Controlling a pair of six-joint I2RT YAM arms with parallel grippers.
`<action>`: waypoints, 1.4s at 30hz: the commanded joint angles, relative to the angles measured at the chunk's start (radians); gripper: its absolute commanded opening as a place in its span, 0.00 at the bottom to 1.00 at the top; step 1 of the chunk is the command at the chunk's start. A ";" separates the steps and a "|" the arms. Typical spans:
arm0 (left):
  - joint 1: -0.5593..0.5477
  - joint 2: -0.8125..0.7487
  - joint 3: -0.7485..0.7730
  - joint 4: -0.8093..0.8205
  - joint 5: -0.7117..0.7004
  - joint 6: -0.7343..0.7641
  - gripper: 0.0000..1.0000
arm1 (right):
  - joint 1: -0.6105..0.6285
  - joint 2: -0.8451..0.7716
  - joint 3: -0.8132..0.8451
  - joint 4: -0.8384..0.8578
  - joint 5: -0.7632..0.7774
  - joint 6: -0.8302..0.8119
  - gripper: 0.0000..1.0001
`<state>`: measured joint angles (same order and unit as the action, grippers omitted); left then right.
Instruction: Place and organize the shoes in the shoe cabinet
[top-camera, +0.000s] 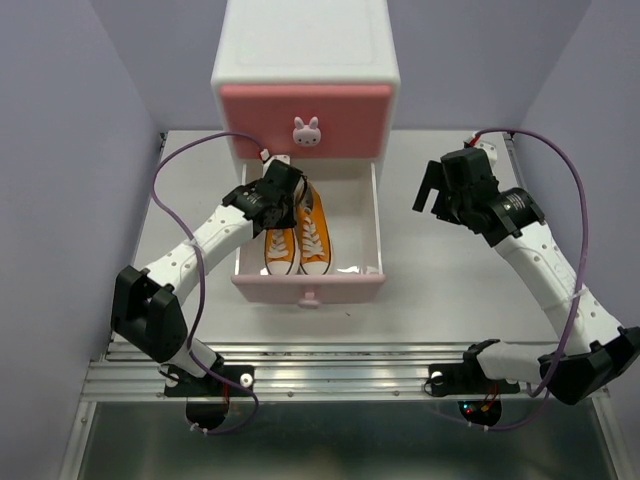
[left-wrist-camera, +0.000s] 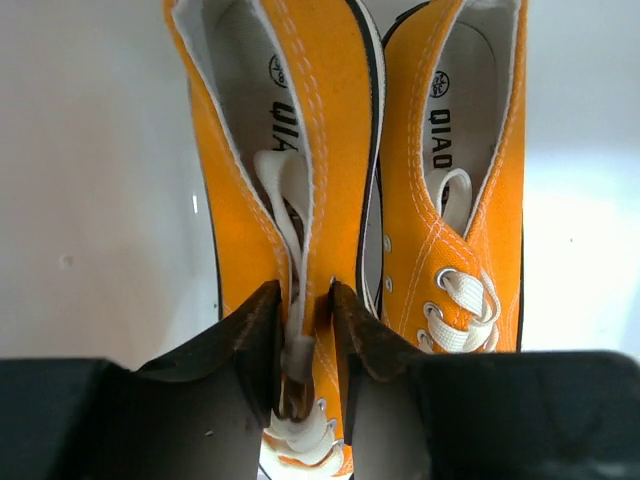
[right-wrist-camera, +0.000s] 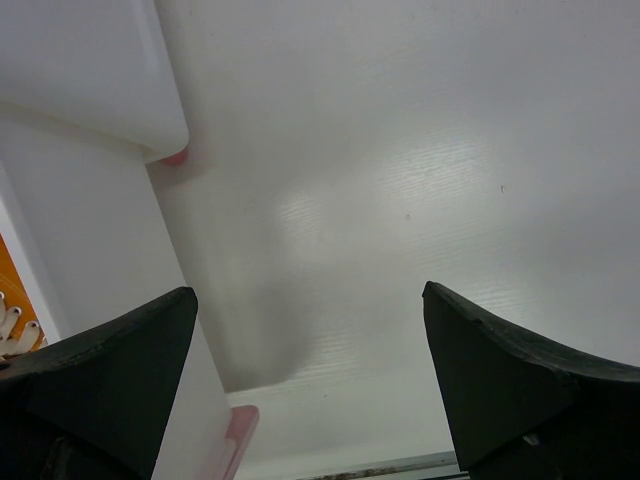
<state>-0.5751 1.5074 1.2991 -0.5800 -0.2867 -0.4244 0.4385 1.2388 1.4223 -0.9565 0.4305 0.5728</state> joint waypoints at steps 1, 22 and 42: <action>0.032 0.022 0.063 0.069 -0.022 -0.050 0.49 | -0.006 -0.039 0.035 0.032 0.039 0.004 1.00; 0.032 -0.243 0.292 -0.199 0.073 -0.039 0.99 | -0.006 0.122 0.522 0.372 -0.241 -0.298 1.00; -0.103 -0.391 0.324 -0.382 0.198 -0.106 0.99 | 0.052 0.698 1.095 0.639 -0.638 -0.362 1.00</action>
<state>-0.6334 1.1351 1.6108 -0.9447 -0.1013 -0.5186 0.4461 1.9053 2.4355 -0.3645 -0.1802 0.2562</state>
